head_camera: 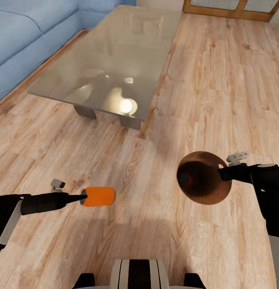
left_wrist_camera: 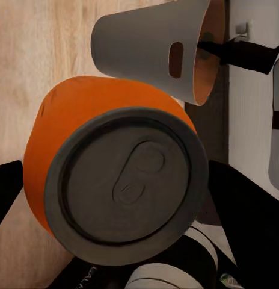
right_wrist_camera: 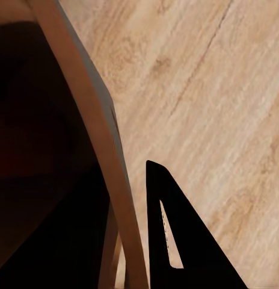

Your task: Put the three can of soda from the living room inside the tash can in the kitchen.

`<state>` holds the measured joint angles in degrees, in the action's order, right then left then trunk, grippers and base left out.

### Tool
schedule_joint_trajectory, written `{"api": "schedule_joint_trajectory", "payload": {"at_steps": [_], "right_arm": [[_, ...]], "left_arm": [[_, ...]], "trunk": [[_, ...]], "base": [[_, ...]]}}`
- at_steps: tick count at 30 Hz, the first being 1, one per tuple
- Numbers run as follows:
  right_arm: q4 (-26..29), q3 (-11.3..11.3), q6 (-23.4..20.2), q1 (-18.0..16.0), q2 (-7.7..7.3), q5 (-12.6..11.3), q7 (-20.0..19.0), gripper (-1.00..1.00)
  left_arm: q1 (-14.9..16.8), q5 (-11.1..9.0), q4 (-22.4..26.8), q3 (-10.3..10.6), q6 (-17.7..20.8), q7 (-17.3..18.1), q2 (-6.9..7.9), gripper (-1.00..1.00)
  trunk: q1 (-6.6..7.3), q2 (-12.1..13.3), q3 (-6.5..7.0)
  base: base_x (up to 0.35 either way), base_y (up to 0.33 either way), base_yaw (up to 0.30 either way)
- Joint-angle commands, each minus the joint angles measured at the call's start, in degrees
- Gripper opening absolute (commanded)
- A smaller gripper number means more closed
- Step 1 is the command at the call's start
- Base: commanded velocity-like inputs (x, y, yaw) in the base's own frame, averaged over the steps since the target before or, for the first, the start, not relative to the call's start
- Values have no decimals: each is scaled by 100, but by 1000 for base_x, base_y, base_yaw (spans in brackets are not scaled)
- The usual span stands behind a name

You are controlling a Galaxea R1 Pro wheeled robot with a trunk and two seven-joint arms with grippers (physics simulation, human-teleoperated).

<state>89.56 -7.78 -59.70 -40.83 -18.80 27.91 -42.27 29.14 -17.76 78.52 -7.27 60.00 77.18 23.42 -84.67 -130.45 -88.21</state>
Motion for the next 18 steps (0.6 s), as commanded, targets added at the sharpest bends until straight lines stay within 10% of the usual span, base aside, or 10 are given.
{"api": "schedule_joint_trajectory", "payload": {"at_steps": [1,12,18], "right_arm": [[0,-1,-30,4,53,-90,-36,-100],[-43,219,-30,72,325,-100,-28,-100],[-62,236,-30,75,489,-94,-20,-100]], "left_arm": [[41,11,-9,-4,0,36,2,-100],[749,-351,-11,19,0,86,-97,-100],[964,-425,-17,60,0,57,-426,-100]], "trunk": [[23,42,19],[264,483,216],[396,723,324]], "base": [[0,0,0],[0,0,0],[0,0,0]]}}
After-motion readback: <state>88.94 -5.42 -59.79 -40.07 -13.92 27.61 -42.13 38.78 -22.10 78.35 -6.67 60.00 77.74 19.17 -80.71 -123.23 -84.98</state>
